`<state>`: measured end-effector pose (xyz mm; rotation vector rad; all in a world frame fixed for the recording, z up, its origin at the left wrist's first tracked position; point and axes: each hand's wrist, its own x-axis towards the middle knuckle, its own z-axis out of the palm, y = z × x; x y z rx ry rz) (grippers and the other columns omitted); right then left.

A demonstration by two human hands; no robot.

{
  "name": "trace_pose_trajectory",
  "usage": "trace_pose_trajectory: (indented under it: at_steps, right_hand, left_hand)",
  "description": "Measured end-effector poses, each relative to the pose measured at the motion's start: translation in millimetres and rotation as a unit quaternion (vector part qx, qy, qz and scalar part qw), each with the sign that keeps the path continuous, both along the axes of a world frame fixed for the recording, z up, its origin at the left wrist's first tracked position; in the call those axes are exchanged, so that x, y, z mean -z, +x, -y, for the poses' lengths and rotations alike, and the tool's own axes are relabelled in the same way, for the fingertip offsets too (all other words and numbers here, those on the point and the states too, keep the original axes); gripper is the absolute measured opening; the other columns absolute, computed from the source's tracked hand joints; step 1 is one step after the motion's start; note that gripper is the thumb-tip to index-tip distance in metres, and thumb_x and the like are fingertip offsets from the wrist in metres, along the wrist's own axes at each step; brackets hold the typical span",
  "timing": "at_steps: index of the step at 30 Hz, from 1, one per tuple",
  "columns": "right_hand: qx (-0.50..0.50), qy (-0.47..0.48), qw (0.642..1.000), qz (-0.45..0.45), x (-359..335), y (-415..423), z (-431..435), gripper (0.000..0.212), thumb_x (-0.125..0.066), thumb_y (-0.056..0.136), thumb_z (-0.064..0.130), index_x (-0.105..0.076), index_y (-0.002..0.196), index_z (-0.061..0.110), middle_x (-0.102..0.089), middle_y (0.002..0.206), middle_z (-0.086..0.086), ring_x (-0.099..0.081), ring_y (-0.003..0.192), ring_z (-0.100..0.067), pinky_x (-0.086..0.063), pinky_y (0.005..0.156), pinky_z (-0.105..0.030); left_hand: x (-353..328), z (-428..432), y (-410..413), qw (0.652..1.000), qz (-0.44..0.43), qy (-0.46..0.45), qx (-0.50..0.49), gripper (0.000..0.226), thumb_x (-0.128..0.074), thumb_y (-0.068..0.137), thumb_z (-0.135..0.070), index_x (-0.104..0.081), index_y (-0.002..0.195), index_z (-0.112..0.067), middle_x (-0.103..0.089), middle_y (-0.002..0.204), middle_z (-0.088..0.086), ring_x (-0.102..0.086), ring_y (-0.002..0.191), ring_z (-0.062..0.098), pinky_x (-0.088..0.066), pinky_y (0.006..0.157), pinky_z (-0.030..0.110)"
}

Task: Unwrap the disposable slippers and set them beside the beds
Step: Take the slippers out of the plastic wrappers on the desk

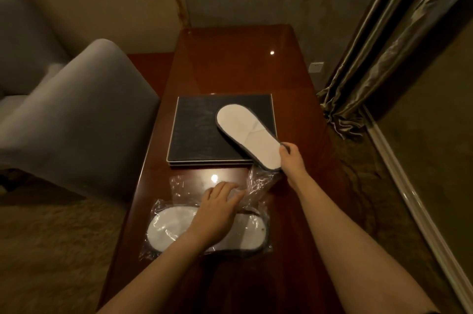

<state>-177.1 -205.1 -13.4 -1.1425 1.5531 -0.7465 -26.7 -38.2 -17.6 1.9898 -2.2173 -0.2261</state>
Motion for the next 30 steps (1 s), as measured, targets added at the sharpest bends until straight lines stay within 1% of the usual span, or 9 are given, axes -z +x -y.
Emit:
trace_pose_trajectory:
  at_steps: [6, 11, 14, 16, 20, 22, 23, 26, 30]
  right_hand:
    - [-0.094, 0.002, 0.99, -0.109, 8, -3, 2, 0.053, -0.038, 0.098, 0.029, -0.023, 0.146, 0.014, -0.025, 0.152, -0.014, -0.029, 0.138, -0.032, -0.028, 0.113, -0.042]
    - [-0.082, -0.066, 0.98, -0.169, 6, -26, -48, 0.049, -0.04, 0.098, 0.024, -0.03, 0.144, 0.01, -0.037, 0.149, -0.012, -0.03, 0.138, -0.028, -0.027, 0.111, -0.037]
    - [-0.076, -0.076, 0.98, -0.169, 5, -40, -89, 0.039, -0.045, 0.096, 0.022, -0.044, 0.134, 0.012, -0.053, 0.134, -0.009, -0.047, 0.124, -0.024, -0.039, 0.098, -0.031]
    - [-0.091, -0.06, 0.978, -0.177, 7, -46, -112, 0.034, -0.049, 0.094, 0.021, -0.051, 0.127, 0.013, -0.057, 0.126, -0.008, -0.052, 0.113, -0.018, -0.039, 0.09, -0.025]
    - [-0.153, -0.043, 0.96, -0.231, 16, -44, -142, 0.027, -0.054, 0.092, 0.025, -0.059, 0.115, 0.013, -0.059, 0.115, -0.005, -0.055, 0.101, -0.015, -0.045, 0.087, -0.026]
    - [-0.175, -0.025, 0.954, -0.242, 19, -37, -150, 0.03, -0.058, 0.089, 0.031, -0.058, 0.114, 0.015, -0.057, 0.114, -0.003, -0.055, 0.103, -0.017, -0.048, 0.089, -0.029]
    - [-0.183, -0.024, 0.952, -0.246, 21, -34, -153, 0.032, -0.06, 0.088, 0.033, -0.058, 0.113, 0.015, -0.056, 0.113, -0.002, -0.055, 0.103, -0.017, -0.049, 0.089, -0.03]
    - [-0.199, -0.036, 0.946, -0.255, 23, -24, -159, 0.037, -0.065, 0.083, 0.036, -0.057, 0.111, 0.014, -0.054, 0.112, -0.003, -0.054, 0.103, -0.019, -0.048, 0.089, -0.032]
    - [-0.178, -0.052, 0.944, -0.273, 28, -14, -164, 0.032, -0.064, 0.085, 0.027, -0.055, 0.112, 0.013, -0.052, 0.113, -0.002, -0.05, 0.107, -0.018, -0.046, 0.09, -0.032]
  left_hand:
    - [12, 41, 26, 0.997, 0.021, 0.058, -0.049, 0.054, -0.046, 0.092, -0.018, -0.033, 0.144, -0.026, -0.031, 0.153, 0.006, -0.022, 0.142, 0.026, -0.025, 0.113, 0.045]
    - [8, 46, 35, 0.991, 0.021, 0.088, -0.101, 0.065, -0.045, 0.093, -0.031, -0.014, 0.15, -0.022, -0.021, 0.156, 0.014, -0.017, 0.144, 0.033, -0.021, 0.115, 0.05]
    - [-4, 25, 34, 0.991, -0.014, -0.027, -0.131, 0.062, -0.051, 0.088, -0.03, -0.031, 0.145, -0.017, -0.041, 0.143, 0.016, -0.036, 0.132, 0.033, -0.035, 0.105, 0.05]
    - [-6, -1, 26, 0.983, -0.05, -0.132, -0.118, 0.048, -0.048, 0.083, -0.023, -0.05, 0.129, -0.011, -0.057, 0.121, 0.015, -0.047, 0.114, 0.026, -0.043, 0.093, 0.039]
    - [4, -40, 7, 0.992, -0.057, -0.105, 0.029, 0.039, -0.046, 0.079, -0.026, -0.068, 0.107, -0.01, -0.069, 0.102, 0.008, -0.065, 0.093, 0.024, -0.053, 0.081, 0.03]
    - [16, -43, 7, 0.998, -0.026, 0.024, 0.055, 0.063, -0.047, 0.079, -0.05, -0.054, 0.131, -0.015, -0.058, 0.131, 0.009, -0.056, 0.12, 0.03, -0.043, 0.102, 0.038]
    - [21, -43, 10, 0.993, -0.009, 0.104, 0.05, 0.083, -0.044, 0.076, -0.065, -0.034, 0.145, -0.02, -0.037, 0.15, 0.009, -0.036, 0.138, 0.031, -0.026, 0.115, 0.041]
    - [36, -37, 18, 0.977, 0.061, 0.195, 0.066, 0.119, -0.045, 0.06, -0.083, 0.011, 0.149, -0.027, 0.011, 0.159, 0.008, 0.013, 0.146, 0.027, 0.017, 0.114, 0.044]
    - [36, -29, 16, 0.976, 0.103, 0.182, 0.062, 0.124, -0.062, 0.059, -0.072, 0.002, 0.151, -0.02, -0.014, 0.157, 0.012, -0.009, 0.145, 0.03, 0.003, 0.119, 0.047]
